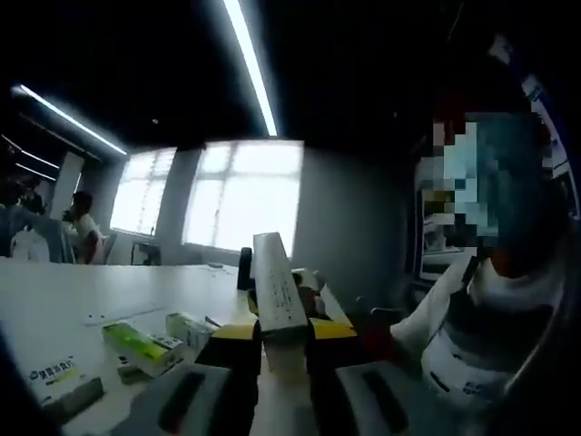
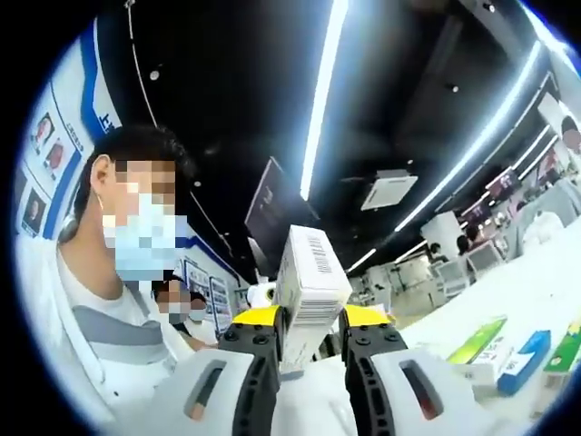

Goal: Arrange the small medicine boxes into an aligned row inside the storage area until every box is upright, visible, and separated from the surrounding clutter.

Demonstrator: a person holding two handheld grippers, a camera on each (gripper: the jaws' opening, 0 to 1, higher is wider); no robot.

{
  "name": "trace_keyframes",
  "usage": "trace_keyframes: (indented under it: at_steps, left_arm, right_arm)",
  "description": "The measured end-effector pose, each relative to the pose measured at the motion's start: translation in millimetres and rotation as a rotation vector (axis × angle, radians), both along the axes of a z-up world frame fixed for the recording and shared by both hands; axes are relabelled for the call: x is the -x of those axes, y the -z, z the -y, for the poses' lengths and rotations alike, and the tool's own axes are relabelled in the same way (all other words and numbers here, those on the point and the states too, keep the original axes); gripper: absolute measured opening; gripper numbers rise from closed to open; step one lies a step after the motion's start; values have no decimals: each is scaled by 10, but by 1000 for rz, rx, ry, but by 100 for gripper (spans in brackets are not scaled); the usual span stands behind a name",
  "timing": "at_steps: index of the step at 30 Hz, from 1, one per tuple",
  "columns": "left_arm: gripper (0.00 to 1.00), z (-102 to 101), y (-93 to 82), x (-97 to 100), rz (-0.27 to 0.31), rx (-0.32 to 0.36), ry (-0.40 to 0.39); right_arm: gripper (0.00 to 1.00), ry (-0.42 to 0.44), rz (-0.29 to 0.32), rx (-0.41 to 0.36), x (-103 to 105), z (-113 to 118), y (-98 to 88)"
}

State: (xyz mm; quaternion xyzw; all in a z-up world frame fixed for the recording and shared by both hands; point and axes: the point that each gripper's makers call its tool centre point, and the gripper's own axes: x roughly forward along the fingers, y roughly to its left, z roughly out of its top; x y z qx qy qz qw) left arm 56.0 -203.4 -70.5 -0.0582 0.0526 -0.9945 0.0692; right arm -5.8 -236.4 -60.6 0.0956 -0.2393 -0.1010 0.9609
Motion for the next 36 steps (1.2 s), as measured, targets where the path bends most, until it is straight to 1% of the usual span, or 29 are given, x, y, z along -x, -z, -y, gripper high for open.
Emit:
trace_keyframes:
  at_steps: [3, 9, 10, 11, 12, 19, 21, 22, 23, 24, 26, 27, 28, 30, 31, 32, 33, 36]
  left_arm:
    - [18, 22, 8, -11, 7, 16, -14]
    - [19, 65, 53, -14, 33, -3, -23]
    - [19, 78, 65, -18, 40, -12, -18]
    - [18, 70, 98, -24, 53, -60, -6]
    - [18, 96, 100, -25, 51, -74, -5]
    - [18, 99, 91, -41, 46, -78, -19]
    - [19, 99, 97, -40, 51, -71, -25]
    - [19, 84, 97, -37, 59, -51, -21]
    - [19, 78, 91, -43, 72, -9, -19]
    - [19, 99, 72, -55, 71, 14, -38]
    - [21, 124, 71, -74, 87, 35, -58]
    - [21, 146, 61, -83, 90, 78, -71]
    - [22, 157, 63, -86, 90, 77, -79]
    - [31, 180, 65, -93, 90, 76, -94]
    - [35, 204, 51, -102, 73, 63, -106]
    - [35, 195, 51, -102, 62, 39, -92]
    - [35, 202, 50, -106, 60, 37, -91]
    - [35, 191, 61, -92, 62, 30, -91]
  right_arm:
    - [21, -2, 3, -9, 5, 6, -10]
    - [20, -8, 16, -20, 21, 15, -35]
    - [20, -9, 14, -22, -5, 2, -24]
    - [20, -8, 12, -25, -13, 3, -15]
    - [20, -8, 13, -30, -19, 6, -9]
    - [20, -12, 21, -50, -43, 5, -5]
    - [20, -8, 19, -47, -41, 9, -6]
    - [20, -10, 18, -47, -60, -5, 0]
    - [19, -16, 19, -49, -70, -17, 0]
    - [19, -11, 15, -43, -77, -22, -1]
    - [19, -4, 15, -44, -71, -10, -9]
    - [19, -1, 12, -44, -72, -11, -6]
    - [19, 1, 13, -45, -65, -8, -8]
    - [19, 4, 14, -45, -53, -3, -11]
    - [19, 13, 5, -50, -43, 14, -1]
    - [19, 21, -11, -46, -44, 22, 21]
    - [18, 25, -16, -44, -45, 22, 28]
    - [18, 22, 1, -50, -41, 14, -1]
